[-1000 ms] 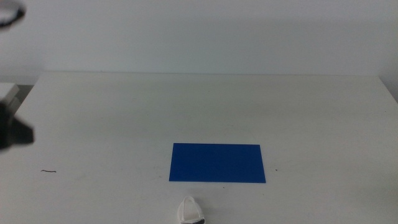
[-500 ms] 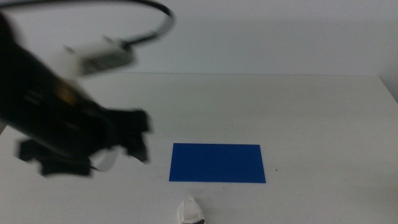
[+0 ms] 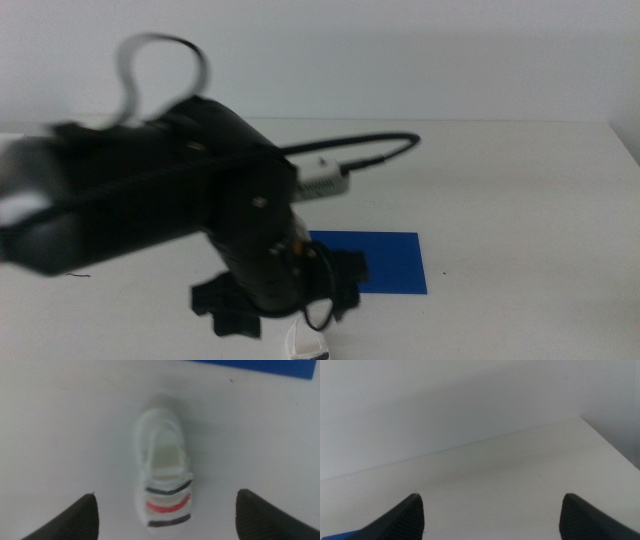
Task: Use one arm to grab the shoe from the table and place it on the mat.
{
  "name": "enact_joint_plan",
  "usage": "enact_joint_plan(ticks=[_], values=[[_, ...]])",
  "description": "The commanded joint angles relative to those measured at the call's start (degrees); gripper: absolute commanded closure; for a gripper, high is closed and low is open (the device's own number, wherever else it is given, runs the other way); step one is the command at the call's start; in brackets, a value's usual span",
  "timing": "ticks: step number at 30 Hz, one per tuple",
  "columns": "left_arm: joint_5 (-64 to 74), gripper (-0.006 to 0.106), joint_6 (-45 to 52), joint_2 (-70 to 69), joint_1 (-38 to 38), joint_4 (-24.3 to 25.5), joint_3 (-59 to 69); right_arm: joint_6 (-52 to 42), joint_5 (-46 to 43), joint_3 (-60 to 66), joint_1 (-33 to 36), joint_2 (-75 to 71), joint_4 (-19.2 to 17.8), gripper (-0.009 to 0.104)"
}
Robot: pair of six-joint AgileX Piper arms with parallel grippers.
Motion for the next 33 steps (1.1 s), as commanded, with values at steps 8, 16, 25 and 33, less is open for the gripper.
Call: enact_joint_plan(ticks=[8,16,25,33], values=[[-10.7,0.007,4.8,6.5,-0.3,-7.4,5.9,-0.2,-0.5,0.1,0.1,-0.3,-0.3,0.016],[-18.5,0.008,6.0,10.2,-0.3,-8.6,10.1,-0.2,-0.5,0.1,0.1,-0.3,-0.3,0.016],[-15.2,0.048,7.7,11.8,-0.3,-8.6,8.9,-0.2,-0.5,0.1,0.1,-0.3,-0.3,0.016],[1.0,0.102,7.8,12.1,0.4,1.7,-5.9,-0.2,-0.5,0.1,0.1,-0.3,-0.3,0.016]])
